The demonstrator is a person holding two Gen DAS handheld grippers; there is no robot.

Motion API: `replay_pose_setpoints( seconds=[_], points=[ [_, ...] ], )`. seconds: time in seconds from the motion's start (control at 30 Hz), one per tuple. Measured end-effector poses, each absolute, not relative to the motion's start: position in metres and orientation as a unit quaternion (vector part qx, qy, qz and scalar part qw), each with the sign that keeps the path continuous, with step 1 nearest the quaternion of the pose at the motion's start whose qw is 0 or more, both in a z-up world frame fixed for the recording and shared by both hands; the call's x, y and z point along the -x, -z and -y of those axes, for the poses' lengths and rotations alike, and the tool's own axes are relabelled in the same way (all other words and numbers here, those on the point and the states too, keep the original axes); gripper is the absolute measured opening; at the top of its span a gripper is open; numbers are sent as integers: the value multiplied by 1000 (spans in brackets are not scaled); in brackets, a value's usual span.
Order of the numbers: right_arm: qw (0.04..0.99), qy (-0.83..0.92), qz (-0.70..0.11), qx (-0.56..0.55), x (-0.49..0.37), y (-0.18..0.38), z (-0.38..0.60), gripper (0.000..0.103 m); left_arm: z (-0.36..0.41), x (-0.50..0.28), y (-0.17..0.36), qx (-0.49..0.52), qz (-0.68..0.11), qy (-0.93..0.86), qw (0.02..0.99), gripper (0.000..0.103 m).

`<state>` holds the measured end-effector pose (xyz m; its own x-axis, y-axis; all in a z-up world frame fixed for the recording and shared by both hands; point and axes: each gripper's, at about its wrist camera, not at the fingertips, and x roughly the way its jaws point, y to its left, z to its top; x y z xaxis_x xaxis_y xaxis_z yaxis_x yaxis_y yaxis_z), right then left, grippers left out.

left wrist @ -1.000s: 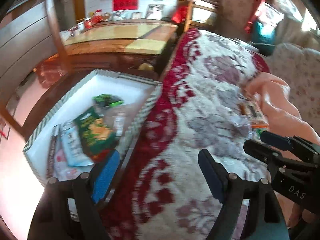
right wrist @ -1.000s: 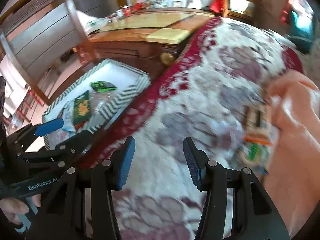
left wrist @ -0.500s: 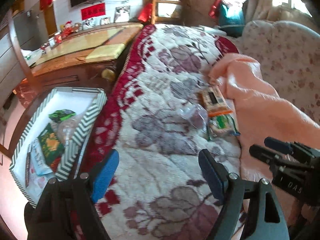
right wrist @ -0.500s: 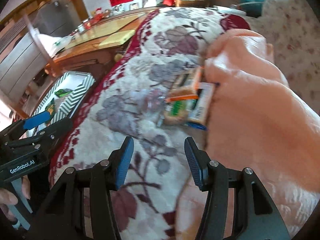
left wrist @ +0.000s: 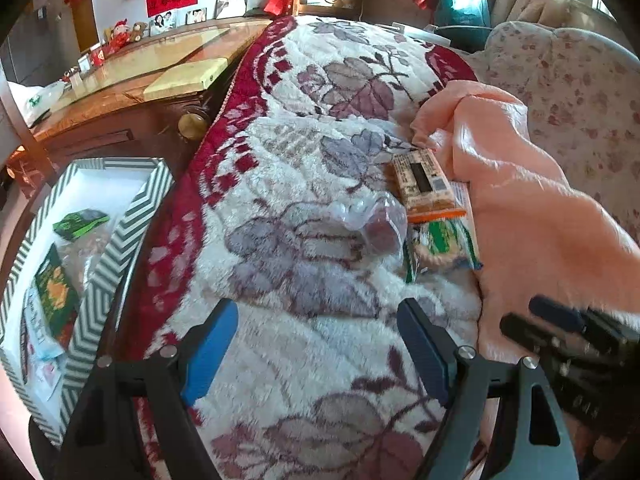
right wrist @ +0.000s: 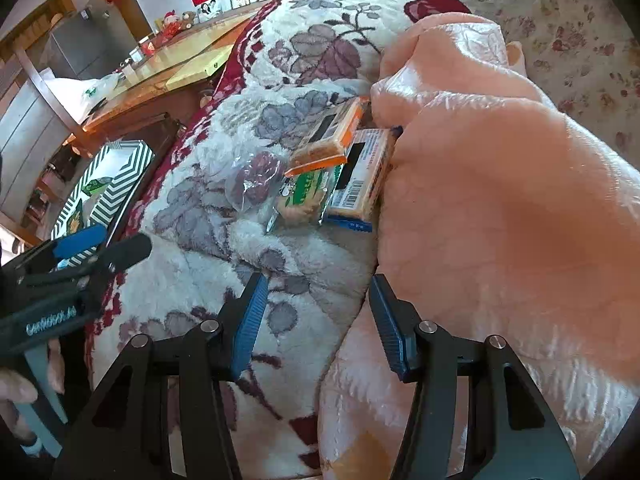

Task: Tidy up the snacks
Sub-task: 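Move both grippers back toward the remaining snacks on the bedspread, then grasp the clear bag of red dates with the left gripper while the right grasps the green biscuit packet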

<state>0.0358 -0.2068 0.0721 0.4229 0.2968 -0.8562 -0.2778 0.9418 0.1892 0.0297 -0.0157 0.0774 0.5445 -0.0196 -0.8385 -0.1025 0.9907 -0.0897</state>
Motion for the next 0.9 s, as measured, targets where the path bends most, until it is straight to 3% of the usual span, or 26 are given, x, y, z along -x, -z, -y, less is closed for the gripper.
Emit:
replay_pose_setpoints(
  seconds=[0.67,0.7,0.77,0.8,0.9],
  points=[
    [836,-156,-525,-39,-60,-52,218,56,43,-143,-28,53,-530,24,846,85],
    [838,-159,-520,-36,-63,-54,215,56,42,-145,-26,52,-529,24,847,84],
    [841,-165,-514,-25,-69,-56,208,56,40,-148,-23,57,-529,31,846,59],
    [842,-169,-512,-16,-73,-57,203,56,38,-147,-22,61,-529,35,846,58],
    [843,-176,-508,1,-85,-58,190,56,36,-142,-26,51,-522,42,850,45]
  ],
)
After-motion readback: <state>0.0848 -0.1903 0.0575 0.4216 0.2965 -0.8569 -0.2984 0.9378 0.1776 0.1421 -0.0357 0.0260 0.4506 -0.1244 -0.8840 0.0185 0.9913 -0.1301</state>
